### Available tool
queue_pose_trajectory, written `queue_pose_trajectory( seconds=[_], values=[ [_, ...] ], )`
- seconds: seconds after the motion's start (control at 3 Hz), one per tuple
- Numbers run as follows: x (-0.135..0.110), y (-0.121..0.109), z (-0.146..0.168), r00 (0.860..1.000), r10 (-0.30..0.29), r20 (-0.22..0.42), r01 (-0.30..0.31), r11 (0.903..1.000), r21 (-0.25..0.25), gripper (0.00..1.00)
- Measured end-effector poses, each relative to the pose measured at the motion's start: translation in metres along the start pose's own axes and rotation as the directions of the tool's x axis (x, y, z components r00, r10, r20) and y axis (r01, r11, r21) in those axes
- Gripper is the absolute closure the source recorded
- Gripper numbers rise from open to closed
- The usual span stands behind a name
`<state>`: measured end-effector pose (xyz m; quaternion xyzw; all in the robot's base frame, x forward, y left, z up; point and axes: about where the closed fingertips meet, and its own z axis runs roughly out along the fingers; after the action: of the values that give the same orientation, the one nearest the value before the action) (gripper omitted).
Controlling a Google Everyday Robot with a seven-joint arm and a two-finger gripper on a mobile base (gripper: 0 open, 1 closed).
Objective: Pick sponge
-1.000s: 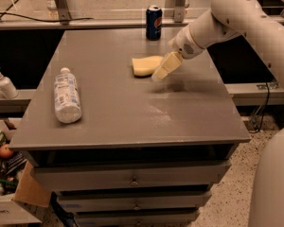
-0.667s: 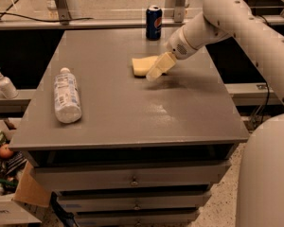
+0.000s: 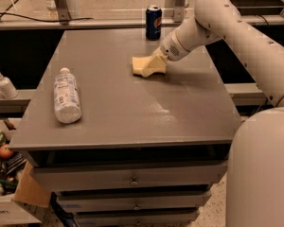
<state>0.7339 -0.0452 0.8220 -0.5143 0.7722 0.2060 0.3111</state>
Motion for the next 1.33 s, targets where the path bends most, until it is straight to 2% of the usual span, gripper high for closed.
queue_pose_trajectory(
  seconds=[0.67, 1.0, 1.33],
  values=[
    [-0.016, 0.003, -0.005, 0.998, 0.013, 0.053, -0.013, 0.9999, -0.006, 0.86],
    [-0.041, 0.013, -0.013, 0.993, 0.010, 0.117, -0.006, 0.9996, -0.029, 1.00],
    [-0.075, 0.034, -0.020, 0.982, -0.014, 0.190, 0.029, 0.9969, -0.073, 1.00]
  ],
)
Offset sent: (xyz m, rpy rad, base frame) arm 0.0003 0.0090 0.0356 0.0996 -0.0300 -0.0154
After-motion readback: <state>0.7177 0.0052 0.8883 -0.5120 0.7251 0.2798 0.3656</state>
